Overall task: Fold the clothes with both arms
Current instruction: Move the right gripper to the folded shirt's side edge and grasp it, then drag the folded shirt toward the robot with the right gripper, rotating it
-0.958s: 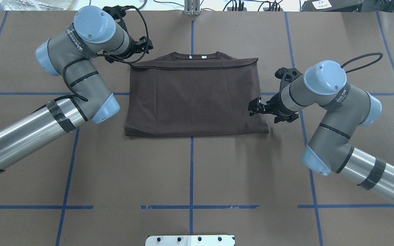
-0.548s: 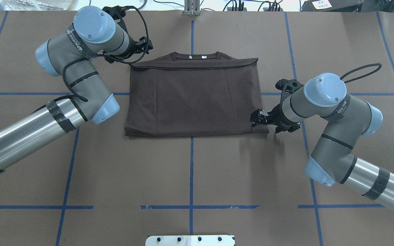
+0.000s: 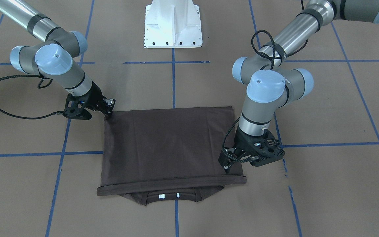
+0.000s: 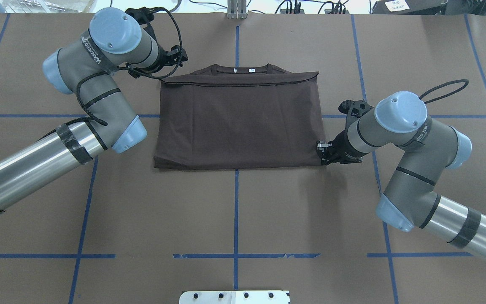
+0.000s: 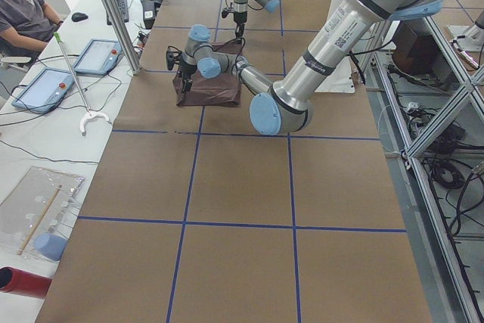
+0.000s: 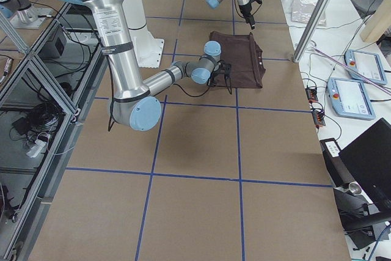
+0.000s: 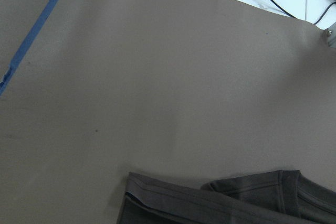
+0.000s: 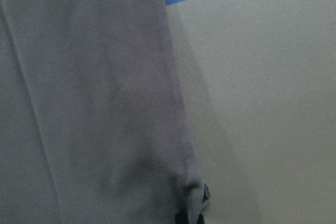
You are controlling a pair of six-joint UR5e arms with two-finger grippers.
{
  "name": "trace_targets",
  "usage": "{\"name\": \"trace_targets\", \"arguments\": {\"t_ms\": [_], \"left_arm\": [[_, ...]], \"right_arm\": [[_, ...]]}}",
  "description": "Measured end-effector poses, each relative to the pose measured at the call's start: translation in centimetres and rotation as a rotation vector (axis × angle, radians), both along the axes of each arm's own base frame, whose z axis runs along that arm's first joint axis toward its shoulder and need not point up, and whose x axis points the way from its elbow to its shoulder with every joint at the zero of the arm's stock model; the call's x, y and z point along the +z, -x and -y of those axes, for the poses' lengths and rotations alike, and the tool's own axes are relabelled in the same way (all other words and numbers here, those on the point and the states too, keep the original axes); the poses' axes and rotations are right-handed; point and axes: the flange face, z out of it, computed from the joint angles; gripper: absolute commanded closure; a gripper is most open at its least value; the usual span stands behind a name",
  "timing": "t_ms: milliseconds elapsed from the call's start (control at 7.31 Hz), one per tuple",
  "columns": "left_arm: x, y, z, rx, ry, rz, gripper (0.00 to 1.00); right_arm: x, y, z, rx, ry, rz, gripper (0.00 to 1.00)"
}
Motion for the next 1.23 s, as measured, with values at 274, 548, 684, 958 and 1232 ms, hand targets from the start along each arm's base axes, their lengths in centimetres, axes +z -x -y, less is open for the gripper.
{"name": "trace_targets", "arguments": {"t_ms": [274, 548, 684, 958, 1232], "left_arm": [[-0.2, 0.0, -0.1, -0.001, -0.002, -0.004, 0.01], [-0.8, 0.0, -0.4, -0.009, 0.003, -0.021, 0.01], [-1.3, 0.0, -0.6, -0.018, 0.007, -0.035, 0.01], [-2.5, -0.1, -1.7, -0.019, 0.005, -0.064, 0.01], [-3.0, -1.0, -4.7, 0.008, 0.022, -0.102, 0.02]], "right_arm": [[1.2, -2.4, -4.3, -0.038, 0.009, 0.004, 1.0], [3.2, -5.9, -15.1, -0.168, 0.034, -0.016, 1.0], [3.4, -6.6, -20.3, -0.244, 0.062, -0.027, 0.13], [1.4, -6.1, -27.3, -0.338, 0.137, -0.018, 0.0], [-1.8, -7.0, -27.2, -0.305, 0.148, 0.038, 0.0]]}}
